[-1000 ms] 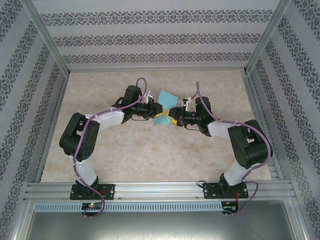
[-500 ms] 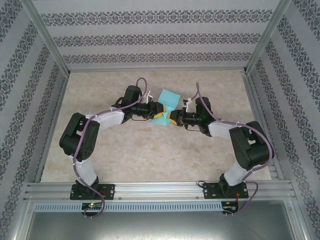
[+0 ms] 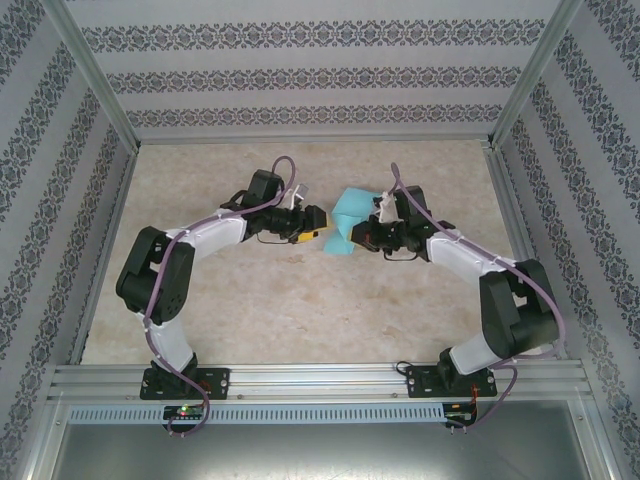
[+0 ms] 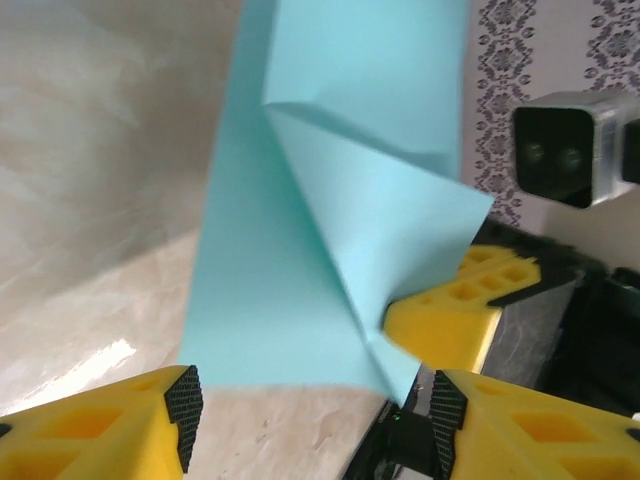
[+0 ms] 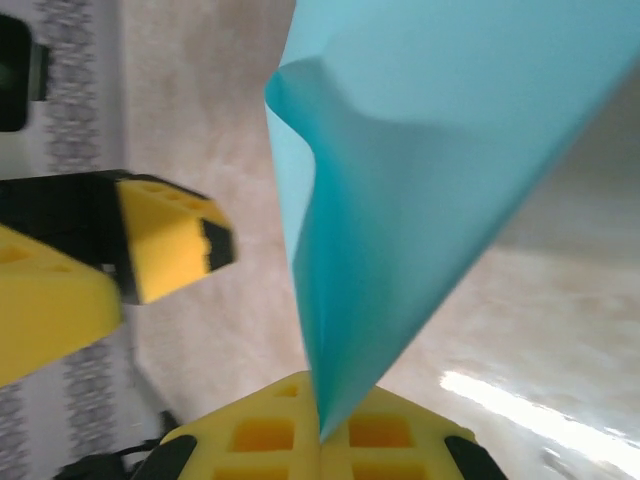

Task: Fold a paper plane with a square sheet of paper (pick it up from the middle)
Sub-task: Turn over the paper at the center of the table.

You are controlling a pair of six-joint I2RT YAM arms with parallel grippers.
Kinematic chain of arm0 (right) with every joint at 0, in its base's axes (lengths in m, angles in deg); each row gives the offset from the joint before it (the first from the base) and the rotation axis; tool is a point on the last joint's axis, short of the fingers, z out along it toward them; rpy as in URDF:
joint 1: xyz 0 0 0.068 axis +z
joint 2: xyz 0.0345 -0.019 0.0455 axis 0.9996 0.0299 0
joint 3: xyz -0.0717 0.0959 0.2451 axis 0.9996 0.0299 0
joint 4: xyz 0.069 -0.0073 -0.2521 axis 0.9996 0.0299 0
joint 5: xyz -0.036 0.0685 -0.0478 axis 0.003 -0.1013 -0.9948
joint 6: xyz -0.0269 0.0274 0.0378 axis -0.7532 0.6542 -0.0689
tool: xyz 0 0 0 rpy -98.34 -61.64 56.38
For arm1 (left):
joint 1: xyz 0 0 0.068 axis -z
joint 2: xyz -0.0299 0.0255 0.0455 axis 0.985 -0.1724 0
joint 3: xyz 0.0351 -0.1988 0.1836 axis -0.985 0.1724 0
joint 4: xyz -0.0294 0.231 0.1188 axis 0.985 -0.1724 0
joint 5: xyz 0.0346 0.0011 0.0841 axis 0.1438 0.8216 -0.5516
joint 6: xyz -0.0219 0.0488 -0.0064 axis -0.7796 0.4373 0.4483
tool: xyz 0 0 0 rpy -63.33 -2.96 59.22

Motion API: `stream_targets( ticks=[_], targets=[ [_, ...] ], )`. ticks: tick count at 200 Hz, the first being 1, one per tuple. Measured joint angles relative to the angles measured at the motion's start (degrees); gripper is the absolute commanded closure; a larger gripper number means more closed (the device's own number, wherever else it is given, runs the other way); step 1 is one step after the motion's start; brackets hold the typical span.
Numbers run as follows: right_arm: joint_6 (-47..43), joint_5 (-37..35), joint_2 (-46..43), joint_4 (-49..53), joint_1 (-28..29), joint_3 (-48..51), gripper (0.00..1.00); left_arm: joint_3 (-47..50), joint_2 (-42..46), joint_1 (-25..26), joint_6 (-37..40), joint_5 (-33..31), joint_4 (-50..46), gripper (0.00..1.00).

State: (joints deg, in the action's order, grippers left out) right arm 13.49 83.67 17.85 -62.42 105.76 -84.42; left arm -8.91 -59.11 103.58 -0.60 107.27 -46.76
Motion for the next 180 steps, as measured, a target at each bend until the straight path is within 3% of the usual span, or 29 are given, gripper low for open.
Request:
stream_targets(
  ticks=[44, 67, 96, 130, 159, 180],
  targets=[
    [-13.6, -27.6, -2.0, 26.9, 4.5, -11.3, 1.00, -0.5, 5.1, -1.4, 5.5, -1.9, -7.6, 0.32],
    [-16.0, -42.2, -0.6, 39.2, 9.4, -17.1, 1.00, 0.3, 7.9, -2.5, 6.9, -2.1, -9.0, 0.32],
    [-16.3, -54.1, 5.8, 49.2, 15.4, -23.4, 0.99, 4.3, 11.0, -3.7, 7.4, -2.0, -9.7, 0.30],
    [-15.4, -59.4, 17.6, 55.1, 21.2, -29.3, 0.92, 10.4, 14.6, -4.5, 7.7, -2.0, -11.9, 0.29],
    [-14.9, -57.1, 25.0, 55.2, 25.4, -33.1, 0.86, 16.4, 19.9, -4.5, 7.8, -1.4, -13.0, 0.29],
    [-14.6, -53.9, 28.2, 54.1, 27.3, -35.5, 0.74, 20.0, 23.7, -4.5, 7.8, -0.9, -14.1, 0.29]
  ],
)
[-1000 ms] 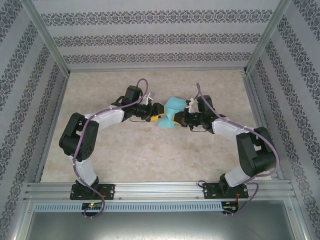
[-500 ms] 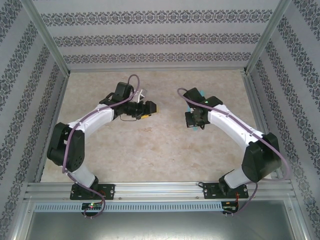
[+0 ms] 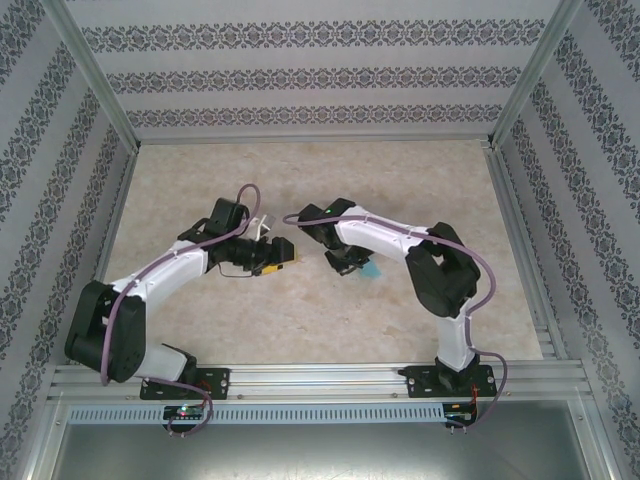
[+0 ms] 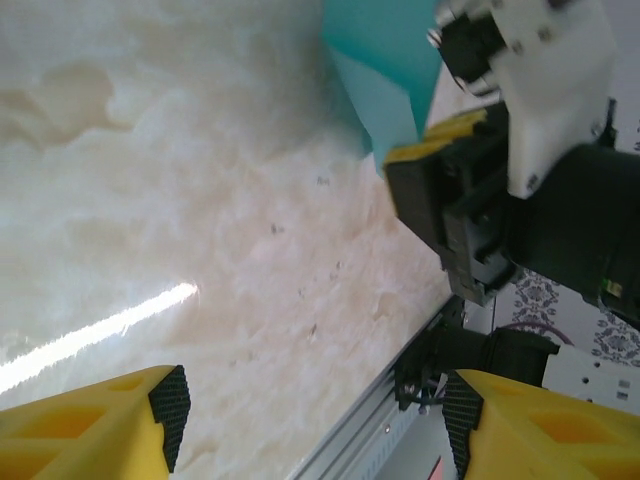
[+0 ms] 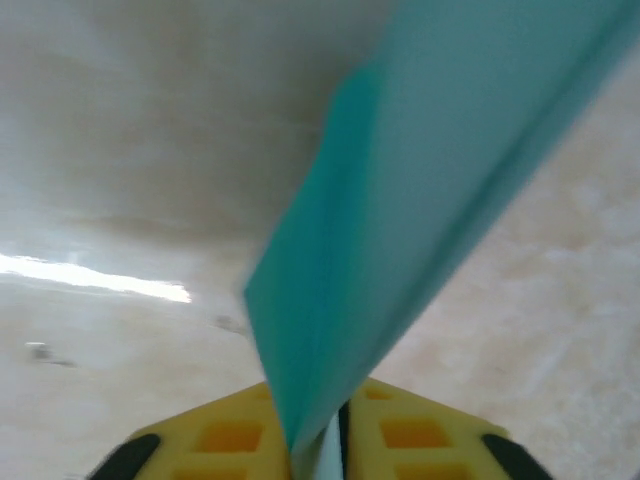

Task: Fold a paper plane with a square sheet of paper (pick it up from the middle)
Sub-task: Turn over the paper at the center of the table.

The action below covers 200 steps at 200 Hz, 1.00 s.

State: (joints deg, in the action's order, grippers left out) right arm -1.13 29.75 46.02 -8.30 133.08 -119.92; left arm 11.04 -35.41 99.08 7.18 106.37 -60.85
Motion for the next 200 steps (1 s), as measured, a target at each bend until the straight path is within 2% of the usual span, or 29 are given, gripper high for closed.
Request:
stream_targets(
  ticks=[10, 72, 92, 114, 161, 200],
  targets=[
    [-0.1, 1.3, 1.4, -0.7, 0.8, -1.0, 0.69, 1.2, 1.3, 0.0, 0.0, 0.0, -0.7, 0.29],
    [0.0, 10.7, 4.3, -8.0, 2.6, -2.5, 0.67, 3.5, 9.5, 0.0, 0.0, -2.5, -6.1, 0.28],
    [0.0, 14.2, 3.9, -12.2, 2.0, -0.2, 0.63, 3.5, 9.9, 0.0, 0.0, -2.9, -6.7, 0.28],
    [0.2, 19.0, 1.4, -17.5, 0.7, 4.6, 0.58, 3.5, 9.3, 0.0, 0.0, -3.1, -7.1, 0.28],
    [1.4, 29.1, -7.3, -27.7, -3.7, 12.8, 0.57, 0.5, 3.7, 0.0, 0.0, -3.3, -7.3, 0.30],
    [2.6, 34.9, -13.2, -34.4, -7.5, 19.2, 0.58, -3.9, -2.8, 0.0, -0.1, -3.3, -5.9, 0.40]
  ],
)
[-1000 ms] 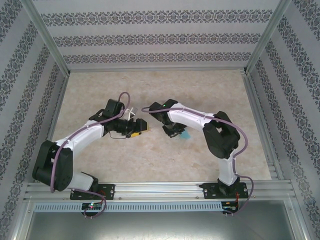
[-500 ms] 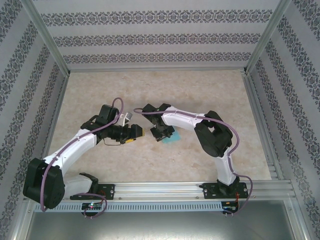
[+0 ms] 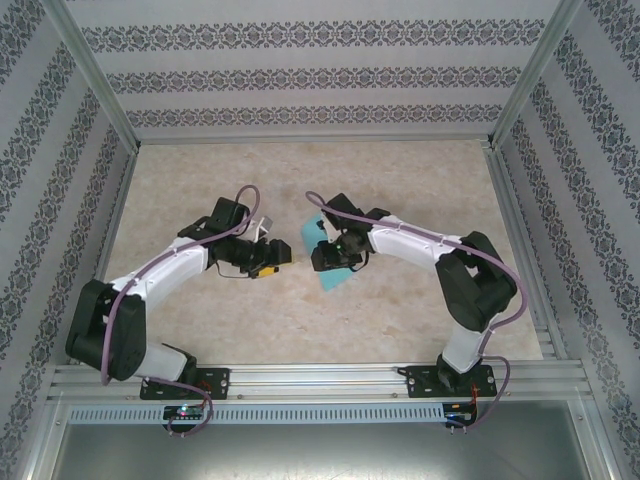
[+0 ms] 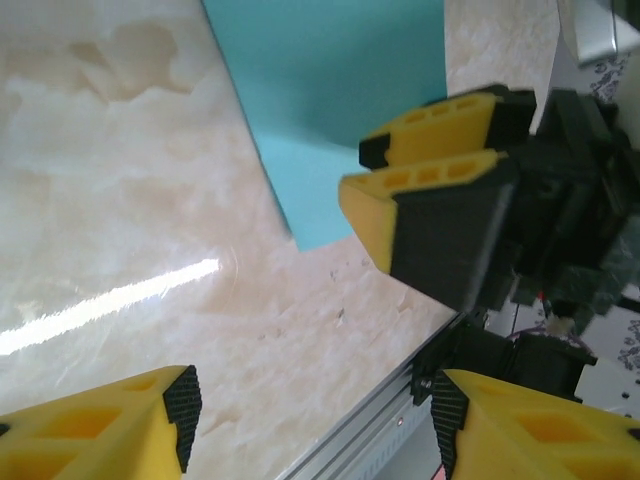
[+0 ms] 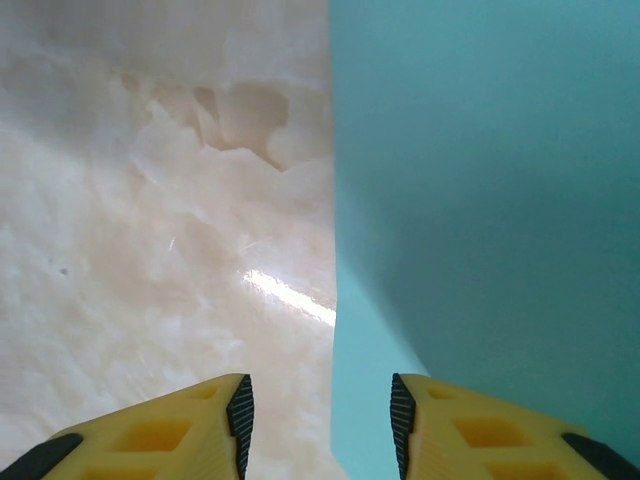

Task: Fold a paper plane with a square sheet of paper (pick it up from the middle)
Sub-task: Turn over the paper at the center of the table, then third fold the triangle at the center of the table.

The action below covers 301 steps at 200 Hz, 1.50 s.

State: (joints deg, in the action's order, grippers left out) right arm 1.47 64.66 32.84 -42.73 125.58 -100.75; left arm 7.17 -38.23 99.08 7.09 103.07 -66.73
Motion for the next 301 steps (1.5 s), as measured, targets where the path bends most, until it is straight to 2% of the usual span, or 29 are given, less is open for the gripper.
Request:
stream_targets(
  ticks=[54, 86, 116, 151, 209, 301],
  targets=[
    [0.7, 2.8, -7.6, -4.0, -4.6, 7.6, 0.57, -11.1, -13.4, 2.0, 0.1, -0.8, 3.2, 0.51],
    [1.4, 3.2, -10.2, -5.1, -6.2, 10.4, 0.57, -15.4, -19.1, 3.6, 0.3, -1.1, 4.5, 0.54],
    [1.6, 4.5, -10.8, -7.5, -8.1, 14.4, 0.57, -23.3, -27.2, 4.8, 1.4, -1.1, 4.1, 0.54],
    [1.8, 5.1, -10.8, -8.3, -9.4, 15.6, 0.57, -26.9, -33.3, 5.3, 2.0, -1.1, 4.0, 0.55],
    [1.8, 6.0, -11.7, -10.1, -12.1, 18.5, 0.57, -31.1, -38.6, 5.4, 3.5, -1.3, 3.1, 0.57],
    [3.1, 11.1, -12.5, -14.2, -15.6, 21.0, 0.57, -32.5, -40.7, 5.4, 7.1, -3.5, 0.3, 0.58]
  ],
)
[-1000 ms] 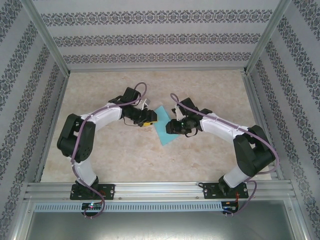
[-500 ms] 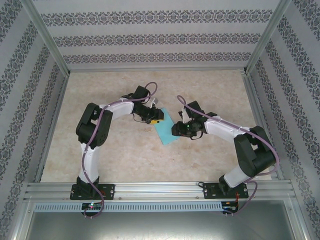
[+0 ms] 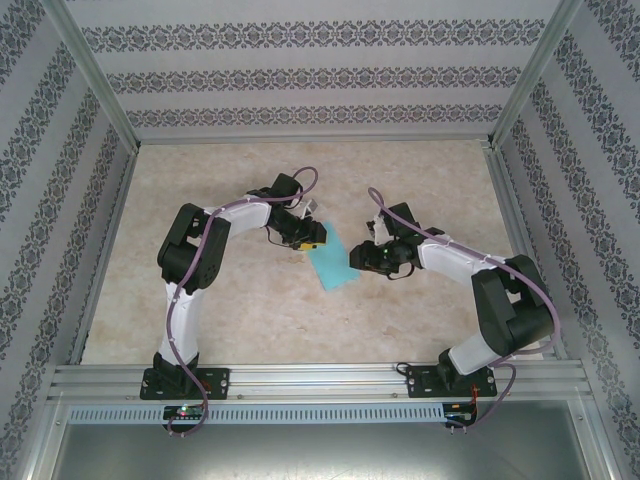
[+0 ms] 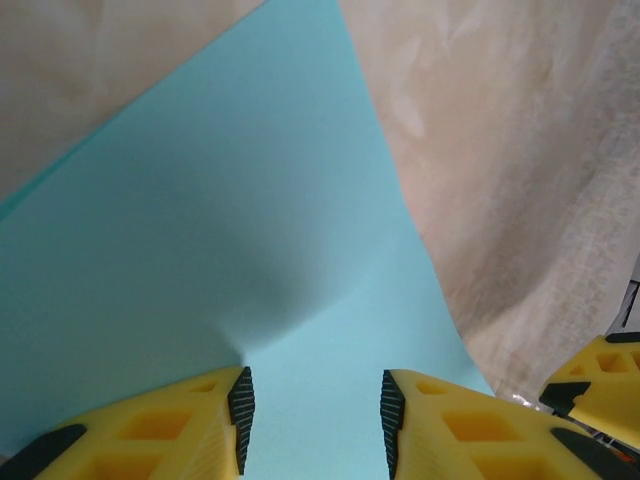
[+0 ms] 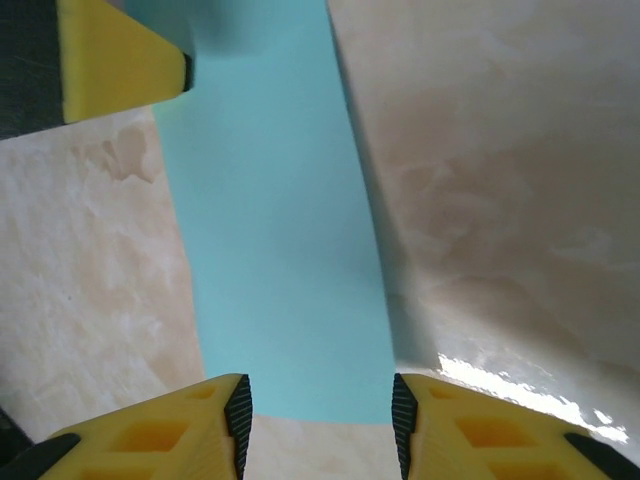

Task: Fold a paper plane with a square sheet of paper (pick it up from the middle)
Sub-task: Third fold the triangle at the center of the table.

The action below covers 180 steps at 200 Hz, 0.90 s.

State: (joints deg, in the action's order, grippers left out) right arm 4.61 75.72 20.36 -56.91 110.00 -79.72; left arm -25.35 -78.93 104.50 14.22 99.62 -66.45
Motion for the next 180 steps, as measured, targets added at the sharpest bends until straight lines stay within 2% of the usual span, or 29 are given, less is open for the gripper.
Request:
stream_targets(
  ticks=[73, 132, 164, 180],
  targets=[
    [0.1, 2.0, 6.4, -1.4, 0.2, 0.0, 0.58, 0.0, 0.0, 0.0, 0.7, 0.0, -0.1, 0.58],
    [1.5, 6.7, 6.3, -3.9, 0.3, -0.1, 0.63, 0.0, -0.1, 0.0, 1.3, 0.3, -0.1, 0.58],
    [2.1, 8.5, 4.5, -5.1, 0.3, -0.1, 0.69, -0.1, -0.2, 0.0, 1.4, 0.5, -0.2, 0.58],
    [3.0, 8.9, 4.2, -5.4, 0.3, -0.1, 0.75, -0.1, -0.2, 0.0, 1.5, 0.5, -0.2, 0.58]
  ],
)
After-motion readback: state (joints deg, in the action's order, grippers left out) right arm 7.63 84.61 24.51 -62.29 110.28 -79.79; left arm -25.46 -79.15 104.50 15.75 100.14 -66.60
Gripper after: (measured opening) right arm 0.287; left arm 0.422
